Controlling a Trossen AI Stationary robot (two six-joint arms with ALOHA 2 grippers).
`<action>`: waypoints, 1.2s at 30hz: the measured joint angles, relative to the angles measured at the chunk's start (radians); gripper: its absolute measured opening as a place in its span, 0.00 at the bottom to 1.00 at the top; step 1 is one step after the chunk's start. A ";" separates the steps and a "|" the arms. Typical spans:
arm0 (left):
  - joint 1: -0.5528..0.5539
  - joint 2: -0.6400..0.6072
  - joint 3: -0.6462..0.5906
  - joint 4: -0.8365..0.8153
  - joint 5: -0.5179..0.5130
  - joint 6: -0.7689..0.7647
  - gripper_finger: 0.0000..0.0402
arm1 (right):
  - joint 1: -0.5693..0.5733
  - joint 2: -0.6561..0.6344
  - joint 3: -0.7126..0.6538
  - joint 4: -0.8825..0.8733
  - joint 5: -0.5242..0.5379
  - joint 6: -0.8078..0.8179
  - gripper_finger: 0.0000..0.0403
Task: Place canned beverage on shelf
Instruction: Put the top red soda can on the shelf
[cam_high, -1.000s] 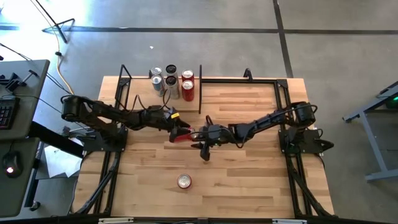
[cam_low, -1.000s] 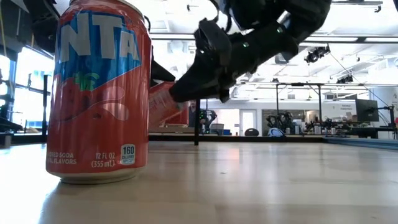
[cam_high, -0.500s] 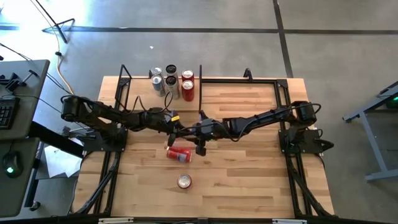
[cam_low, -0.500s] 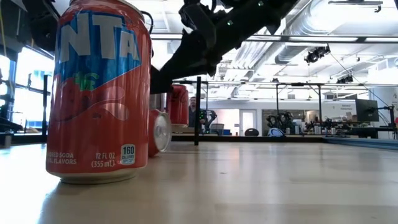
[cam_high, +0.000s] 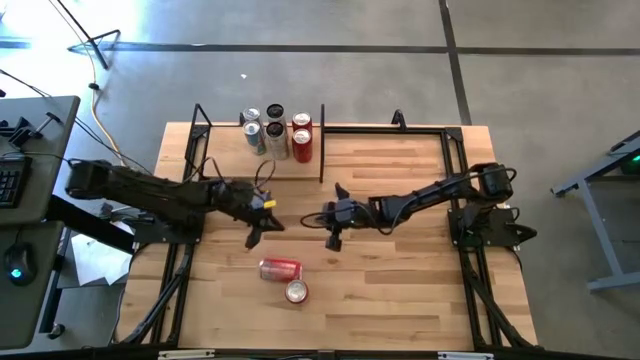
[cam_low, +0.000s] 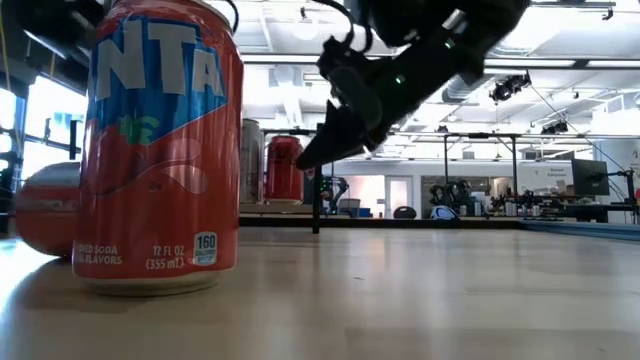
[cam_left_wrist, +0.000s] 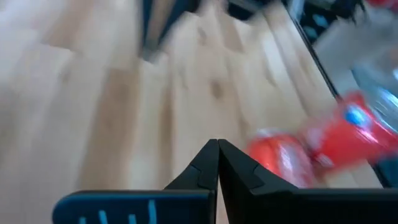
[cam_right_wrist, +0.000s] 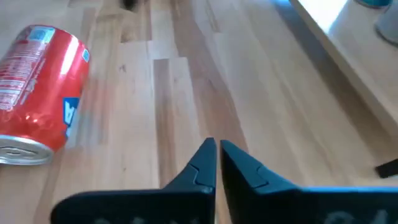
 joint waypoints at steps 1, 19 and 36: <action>-0.028 -0.019 0.015 -0.054 -0.005 0.005 0.00 | 0.003 0.000 -0.018 0.031 0.002 0.005 0.01; -0.505 0.181 0.410 -0.568 -0.379 -0.400 0.59 | 0.055 0.002 -0.056 0.073 -0.020 -0.029 0.05; -0.474 0.554 0.625 -0.720 -0.428 -0.244 0.73 | 0.121 0.002 -0.057 0.018 0.001 -0.084 0.05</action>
